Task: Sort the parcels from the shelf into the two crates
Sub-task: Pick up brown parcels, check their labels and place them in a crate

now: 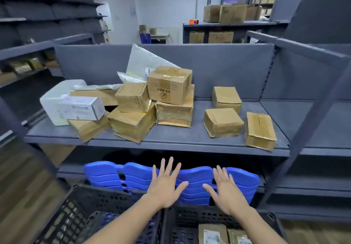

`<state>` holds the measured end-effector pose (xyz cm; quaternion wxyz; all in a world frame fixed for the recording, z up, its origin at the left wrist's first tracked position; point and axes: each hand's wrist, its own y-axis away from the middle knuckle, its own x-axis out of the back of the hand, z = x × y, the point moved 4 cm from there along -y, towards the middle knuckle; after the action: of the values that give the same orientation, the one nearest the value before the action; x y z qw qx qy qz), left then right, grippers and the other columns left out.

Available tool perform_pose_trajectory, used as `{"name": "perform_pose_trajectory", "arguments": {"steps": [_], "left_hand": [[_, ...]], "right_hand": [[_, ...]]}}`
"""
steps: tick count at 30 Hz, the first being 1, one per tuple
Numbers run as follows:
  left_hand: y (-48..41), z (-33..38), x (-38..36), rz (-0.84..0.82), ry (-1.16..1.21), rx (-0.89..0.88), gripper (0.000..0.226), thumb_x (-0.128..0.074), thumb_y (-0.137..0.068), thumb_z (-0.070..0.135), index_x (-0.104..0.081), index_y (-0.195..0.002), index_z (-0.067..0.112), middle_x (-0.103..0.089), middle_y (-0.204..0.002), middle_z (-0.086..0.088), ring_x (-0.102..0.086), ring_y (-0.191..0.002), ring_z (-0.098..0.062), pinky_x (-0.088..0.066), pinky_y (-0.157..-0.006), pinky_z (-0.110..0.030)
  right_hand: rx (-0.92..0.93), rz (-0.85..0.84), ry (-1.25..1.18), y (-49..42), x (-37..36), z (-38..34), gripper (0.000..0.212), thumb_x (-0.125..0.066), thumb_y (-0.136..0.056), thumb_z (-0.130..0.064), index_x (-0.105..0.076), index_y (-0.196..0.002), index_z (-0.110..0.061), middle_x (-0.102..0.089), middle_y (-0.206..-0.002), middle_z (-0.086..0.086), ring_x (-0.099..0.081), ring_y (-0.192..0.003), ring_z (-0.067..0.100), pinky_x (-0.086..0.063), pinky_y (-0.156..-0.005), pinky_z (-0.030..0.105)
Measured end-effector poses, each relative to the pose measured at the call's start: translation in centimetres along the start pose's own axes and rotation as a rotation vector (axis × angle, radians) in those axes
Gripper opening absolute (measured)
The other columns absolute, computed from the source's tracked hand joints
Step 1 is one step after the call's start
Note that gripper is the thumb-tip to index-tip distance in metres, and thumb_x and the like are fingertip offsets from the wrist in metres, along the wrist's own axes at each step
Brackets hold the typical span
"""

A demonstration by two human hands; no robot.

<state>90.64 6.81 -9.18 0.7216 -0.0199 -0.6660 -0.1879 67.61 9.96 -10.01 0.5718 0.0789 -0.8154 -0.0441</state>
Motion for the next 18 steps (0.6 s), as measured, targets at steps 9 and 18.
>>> {"name": "perform_pose_trajectory", "arguments": {"steps": [9,18], "left_hand": [[-2.6,-1.1,6.1,0.170,0.097,-0.036,0.079,-0.021,-0.104,0.069,0.001,-0.167,0.025,0.011,-0.173,-0.001,0.010,-0.160,-0.028,-0.003,-0.130,-0.048],[-10.6,-5.2,13.7,0.514,0.828,0.287,0.080,-0.054,-0.104,0.046,-0.021,-0.164,0.005,-0.025,-0.169,-0.015,-0.025,-0.155,-0.029,-0.022,-0.126,-0.039]], "right_hand": [[0.027,0.265,-0.201,-2.2,4.3,-3.3,0.069,-0.045,-0.105,-0.055,-0.036,-0.160,-0.014,-0.040,-0.164,0.001,-0.037,-0.151,0.018,-0.036,-0.118,0.032],[-0.091,0.375,-0.961,-13.2,10.2,-8.2,0.065,-0.068,-0.098,-0.040,-0.047,-0.153,-0.012,-0.050,-0.156,0.005,-0.049,-0.142,0.020,-0.037,-0.121,0.039]]}}
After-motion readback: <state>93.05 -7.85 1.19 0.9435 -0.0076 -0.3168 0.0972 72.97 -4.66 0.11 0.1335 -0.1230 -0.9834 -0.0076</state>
